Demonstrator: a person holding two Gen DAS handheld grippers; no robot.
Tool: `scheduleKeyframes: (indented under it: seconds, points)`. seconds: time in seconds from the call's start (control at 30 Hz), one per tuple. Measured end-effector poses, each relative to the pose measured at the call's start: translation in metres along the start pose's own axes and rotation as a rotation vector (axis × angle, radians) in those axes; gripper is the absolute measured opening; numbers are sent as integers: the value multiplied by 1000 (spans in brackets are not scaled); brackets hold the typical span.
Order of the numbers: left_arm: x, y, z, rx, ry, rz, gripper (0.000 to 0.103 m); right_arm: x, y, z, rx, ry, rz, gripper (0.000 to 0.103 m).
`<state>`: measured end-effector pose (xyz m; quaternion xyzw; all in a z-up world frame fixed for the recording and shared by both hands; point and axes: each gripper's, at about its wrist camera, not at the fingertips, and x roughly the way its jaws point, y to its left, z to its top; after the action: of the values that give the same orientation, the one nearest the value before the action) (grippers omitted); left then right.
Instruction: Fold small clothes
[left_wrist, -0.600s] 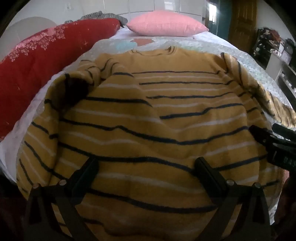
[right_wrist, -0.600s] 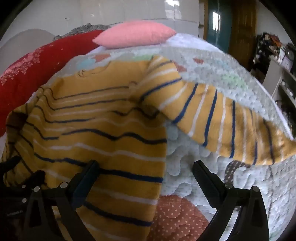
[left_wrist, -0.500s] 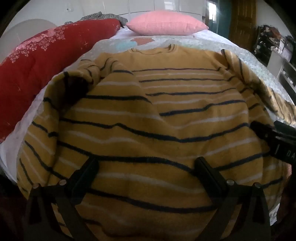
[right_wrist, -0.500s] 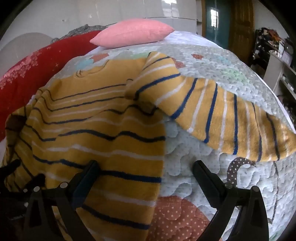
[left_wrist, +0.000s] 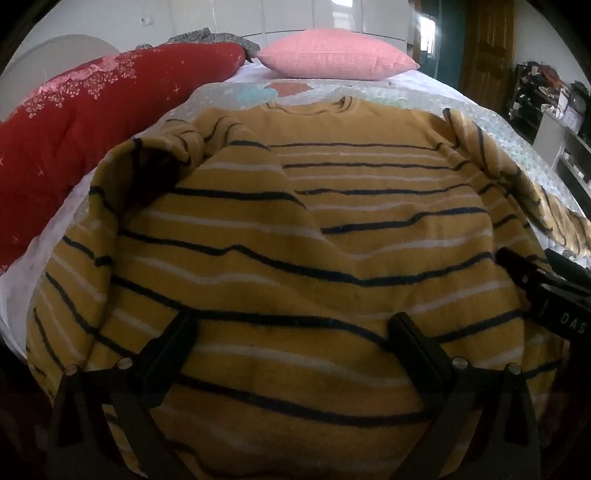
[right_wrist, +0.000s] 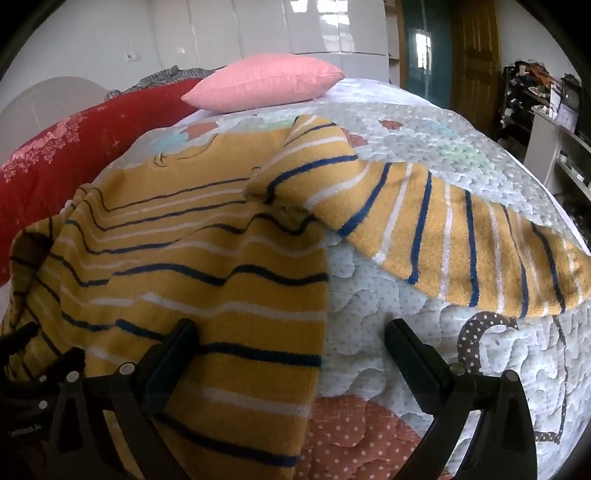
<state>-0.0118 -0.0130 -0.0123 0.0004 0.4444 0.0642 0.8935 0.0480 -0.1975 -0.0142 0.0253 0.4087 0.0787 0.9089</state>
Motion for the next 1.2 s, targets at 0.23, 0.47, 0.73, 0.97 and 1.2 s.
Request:
scheduleKeyframes:
  seconds: [0.23,0.47,0.73,0.97,1.2]
  points:
    - [1,0,2,-1,1,10,103,10,4,-3,-27,-25,-33,103]
    - [1,4,2,1,2,8,103,12,4,-5,-29,-43,-44,103]
    - [1,4,2,2,2,8,103,12,1,-13,-28,-70,-39,103]
    - [1,4,2,0,-1,8,103,9,6,-18,-23,-83,-63,103]
    - [1,4,2,-1,-7,9,103,9,10,-24,-41,-100,-110,103]
